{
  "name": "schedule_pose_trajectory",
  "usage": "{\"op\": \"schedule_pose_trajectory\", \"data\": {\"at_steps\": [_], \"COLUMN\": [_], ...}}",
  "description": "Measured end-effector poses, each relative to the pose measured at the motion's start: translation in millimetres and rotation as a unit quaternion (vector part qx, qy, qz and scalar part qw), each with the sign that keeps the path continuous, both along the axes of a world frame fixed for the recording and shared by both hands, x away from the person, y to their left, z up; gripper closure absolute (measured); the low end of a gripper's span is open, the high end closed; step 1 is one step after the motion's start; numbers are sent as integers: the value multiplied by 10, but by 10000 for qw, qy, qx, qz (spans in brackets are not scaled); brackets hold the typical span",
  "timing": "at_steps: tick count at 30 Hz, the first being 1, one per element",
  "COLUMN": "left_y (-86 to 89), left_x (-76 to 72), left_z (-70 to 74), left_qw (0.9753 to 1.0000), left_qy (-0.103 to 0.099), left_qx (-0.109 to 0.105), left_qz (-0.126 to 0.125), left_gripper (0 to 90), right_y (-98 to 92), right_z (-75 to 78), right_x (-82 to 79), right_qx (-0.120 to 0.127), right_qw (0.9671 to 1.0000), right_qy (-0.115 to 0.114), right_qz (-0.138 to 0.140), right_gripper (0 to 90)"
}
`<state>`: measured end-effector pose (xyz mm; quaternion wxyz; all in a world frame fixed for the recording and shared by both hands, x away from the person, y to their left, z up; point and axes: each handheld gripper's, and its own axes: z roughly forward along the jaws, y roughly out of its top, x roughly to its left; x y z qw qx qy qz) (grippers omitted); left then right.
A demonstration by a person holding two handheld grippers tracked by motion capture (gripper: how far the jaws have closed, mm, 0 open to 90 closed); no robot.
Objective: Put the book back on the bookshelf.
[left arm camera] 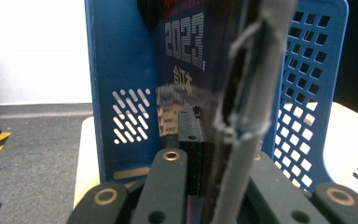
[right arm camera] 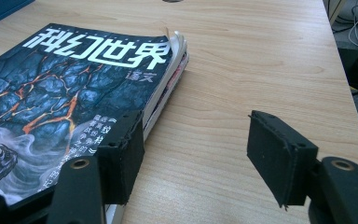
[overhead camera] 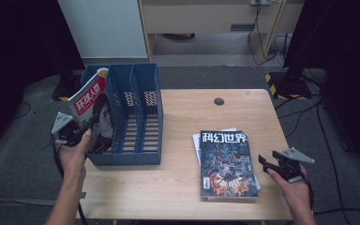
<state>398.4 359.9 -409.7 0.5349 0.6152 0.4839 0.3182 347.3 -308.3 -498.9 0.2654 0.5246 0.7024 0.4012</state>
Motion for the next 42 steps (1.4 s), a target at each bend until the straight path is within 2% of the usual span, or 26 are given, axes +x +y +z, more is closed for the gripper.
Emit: {"op": "schedule_pose_trajectory", "data": {"at_steps": [7,14,24,26,30,34,40,42], "left_y": [31,102,180,201,225,255,278,263], "left_x": [-37,-76,-97,-98,-91,-80,-55,-63], "left_z": [3,-26,-75,-68,-60,-42,26,44], "left_qw": [9995,9989,9989,9988,9989,9982,9983,9986], "left_qy": [289,413,369,331,334,251,275,295], "left_qx": [0,-73,-215,-296,-265,-504,-398,-272], "left_qz": [138,205,217,220,205,220,314,342], "left_gripper": [854,852,842,841,840,814,820,853], "right_y": [7,11,20,21,26,35,40,39], "right_z": [0,-1,-8,-8,-13,-15,-20,-25], "right_x": [0,-1,1,1,2,1,-1,1], "right_qx": [-3,4,-23,-21,-14,-13,-1,-9], "right_qw": [10000,10000,10000,10000,10000,9999,9999,9999], "right_qy": [2,24,31,43,61,87,133,144], "right_qz": [5,5,27,34,37,60,91,94], "right_gripper": [366,366,364,364,362,359,354,353]}}
